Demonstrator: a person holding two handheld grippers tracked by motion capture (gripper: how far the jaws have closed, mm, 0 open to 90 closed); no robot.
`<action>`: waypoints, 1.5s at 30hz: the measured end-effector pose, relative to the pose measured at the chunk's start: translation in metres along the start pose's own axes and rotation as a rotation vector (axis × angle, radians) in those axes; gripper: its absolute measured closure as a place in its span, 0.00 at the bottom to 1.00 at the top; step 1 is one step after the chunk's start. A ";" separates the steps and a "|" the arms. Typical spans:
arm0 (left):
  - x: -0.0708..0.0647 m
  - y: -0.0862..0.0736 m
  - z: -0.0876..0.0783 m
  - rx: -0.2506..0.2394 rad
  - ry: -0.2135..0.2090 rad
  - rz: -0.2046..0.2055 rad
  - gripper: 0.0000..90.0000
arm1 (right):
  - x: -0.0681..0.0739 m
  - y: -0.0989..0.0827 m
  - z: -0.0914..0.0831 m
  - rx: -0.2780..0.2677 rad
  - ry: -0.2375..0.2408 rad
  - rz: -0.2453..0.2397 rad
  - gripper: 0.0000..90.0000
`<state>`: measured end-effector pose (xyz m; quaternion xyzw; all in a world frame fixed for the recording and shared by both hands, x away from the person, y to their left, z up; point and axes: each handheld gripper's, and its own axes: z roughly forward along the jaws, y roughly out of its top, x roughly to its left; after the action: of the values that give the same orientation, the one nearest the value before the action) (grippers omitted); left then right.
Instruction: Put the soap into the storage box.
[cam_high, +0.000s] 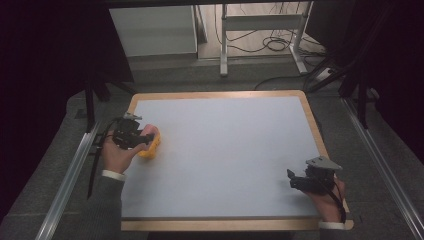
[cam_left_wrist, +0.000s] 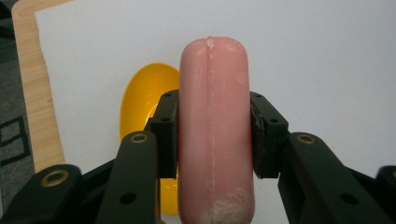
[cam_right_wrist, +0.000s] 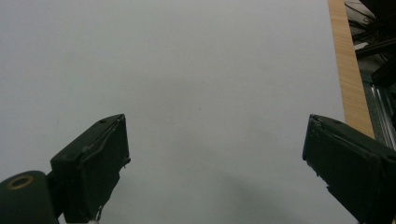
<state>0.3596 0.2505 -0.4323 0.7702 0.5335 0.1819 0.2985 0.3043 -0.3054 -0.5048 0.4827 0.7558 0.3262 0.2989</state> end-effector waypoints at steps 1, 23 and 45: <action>0.001 0.000 0.002 0.004 0.001 -0.003 0.67 | 0.000 0.000 0.000 0.000 -0.001 0.001 0.08; 0.015 -0.009 0.022 0.059 0.022 -0.044 0.67 | 0.001 0.000 0.001 0.003 -0.002 -0.004 0.08; 0.021 -0.015 0.037 0.050 0.020 -0.080 0.53 | 0.002 0.000 0.000 0.001 -0.001 -0.004 0.08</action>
<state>0.3788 0.2644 -0.4709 0.7536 0.5712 0.1642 0.2810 0.3040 -0.3038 -0.5050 0.4813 0.7568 0.3250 0.2998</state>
